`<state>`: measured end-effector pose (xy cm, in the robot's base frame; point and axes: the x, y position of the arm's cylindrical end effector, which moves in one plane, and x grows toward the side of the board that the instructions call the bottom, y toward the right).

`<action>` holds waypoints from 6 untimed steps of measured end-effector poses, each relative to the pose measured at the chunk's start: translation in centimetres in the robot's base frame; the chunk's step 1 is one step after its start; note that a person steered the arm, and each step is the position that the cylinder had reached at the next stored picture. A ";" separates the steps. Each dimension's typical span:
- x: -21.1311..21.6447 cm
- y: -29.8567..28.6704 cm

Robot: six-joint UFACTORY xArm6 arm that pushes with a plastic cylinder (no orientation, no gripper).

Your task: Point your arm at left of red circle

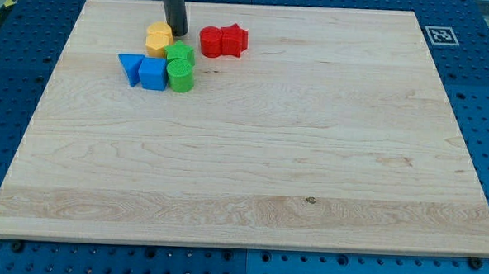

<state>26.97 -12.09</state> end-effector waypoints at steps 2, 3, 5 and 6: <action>0.0 2.1; 0.1 2.1; 2.4 2.1; 3.9 2.1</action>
